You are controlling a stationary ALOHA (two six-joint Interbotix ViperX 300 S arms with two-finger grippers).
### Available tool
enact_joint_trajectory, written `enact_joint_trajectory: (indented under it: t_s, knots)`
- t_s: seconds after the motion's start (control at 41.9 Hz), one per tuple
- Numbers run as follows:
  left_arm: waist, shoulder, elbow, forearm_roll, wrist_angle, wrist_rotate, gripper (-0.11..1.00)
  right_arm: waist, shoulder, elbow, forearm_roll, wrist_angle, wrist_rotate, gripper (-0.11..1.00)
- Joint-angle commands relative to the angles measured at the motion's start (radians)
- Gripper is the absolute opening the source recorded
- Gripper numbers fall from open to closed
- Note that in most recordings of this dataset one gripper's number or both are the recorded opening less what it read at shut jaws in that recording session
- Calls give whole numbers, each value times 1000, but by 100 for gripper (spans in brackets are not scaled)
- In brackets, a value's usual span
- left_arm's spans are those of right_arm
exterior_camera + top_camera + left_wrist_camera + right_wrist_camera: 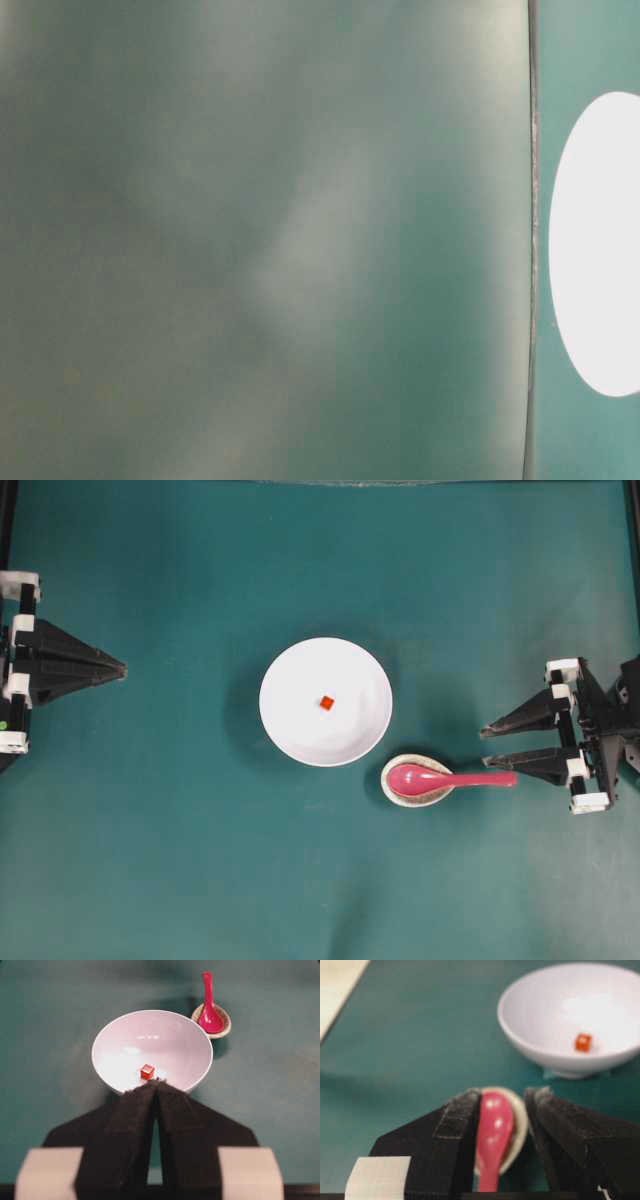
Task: Grip the spoon and scoop the red block from the bowl with right arm.
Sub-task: 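Move the right gripper toward the pink spoon handle in the spoon rest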
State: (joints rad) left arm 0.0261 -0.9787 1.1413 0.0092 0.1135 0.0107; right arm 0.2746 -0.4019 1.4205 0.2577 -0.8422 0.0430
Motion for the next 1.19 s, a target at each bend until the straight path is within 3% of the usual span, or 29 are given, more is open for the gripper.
enact_joint_trajectory:
  t_s: [0.0,0.668,1.169]
  knots:
    - [3,3,-32,3,-5,2,0,28,25,-3,23,-32,-2,47]
    - [3,3,-32,3,-11,3,0,163,276,-38,149,-146,-2,47]
    - [3,5,-31,5,-9,5,0,184,328,-46,163,-179,-3,47]
